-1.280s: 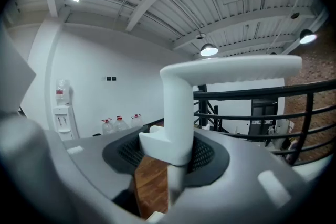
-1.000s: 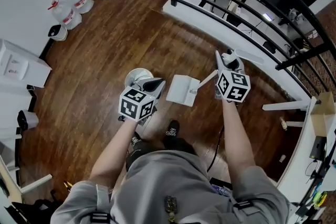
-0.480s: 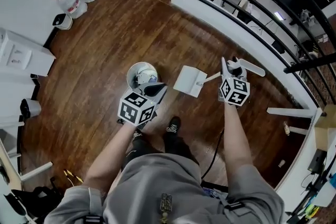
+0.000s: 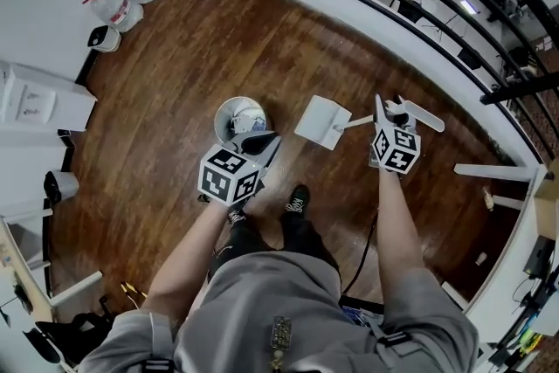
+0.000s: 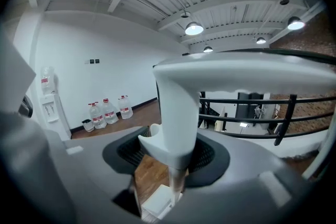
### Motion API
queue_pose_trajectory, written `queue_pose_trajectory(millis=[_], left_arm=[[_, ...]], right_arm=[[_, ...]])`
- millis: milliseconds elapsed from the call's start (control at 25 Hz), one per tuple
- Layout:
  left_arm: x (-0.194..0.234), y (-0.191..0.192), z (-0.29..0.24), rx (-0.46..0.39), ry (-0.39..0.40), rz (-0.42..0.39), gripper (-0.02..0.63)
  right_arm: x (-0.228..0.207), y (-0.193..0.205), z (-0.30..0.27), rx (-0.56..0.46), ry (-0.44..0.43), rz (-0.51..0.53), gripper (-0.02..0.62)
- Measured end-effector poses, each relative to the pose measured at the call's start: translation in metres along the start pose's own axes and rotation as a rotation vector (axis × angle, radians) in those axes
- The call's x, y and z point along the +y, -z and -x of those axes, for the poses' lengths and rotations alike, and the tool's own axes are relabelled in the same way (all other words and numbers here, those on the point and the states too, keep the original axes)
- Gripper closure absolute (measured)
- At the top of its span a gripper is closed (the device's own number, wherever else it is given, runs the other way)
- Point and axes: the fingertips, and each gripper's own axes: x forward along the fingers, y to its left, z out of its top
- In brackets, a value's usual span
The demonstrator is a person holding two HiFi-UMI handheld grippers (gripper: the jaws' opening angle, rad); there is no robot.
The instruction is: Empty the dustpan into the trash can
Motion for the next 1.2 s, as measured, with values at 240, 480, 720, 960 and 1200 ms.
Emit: queue_pose_trajectory(millis=[240,480,720,960,1200], left_arm=[[-0.013,0.004,-0.006,0.013,0.013,-0.014,0.601],[-0.018,0.012,-0.001,0.026,0.014,-0.022,0.601],[-0.035,0.013,-0.002,0.016,0.053,-0.035,0.601],[-0.024,0.004,0.022,-0.032,0.070,-0.054,0.601],[-0.003,-0.024,0.064,-0.145,0.065,-0.045,0.601]], right_arm=[[-0.031,0.022,0.017,0.026,0.069,-0.060,0.402],[-0.046,0.037,0.030,0.052,0.100,-0.071,0.393],[-0.049,0.054,0.044,0.117,0.110,-0.126,0.325],[-0.020,0.078,0.078,0.188,0.109,-0.202,0.334],[0.101,-0.004,0.096,0.019,-0.106,-0.165,0.595]])
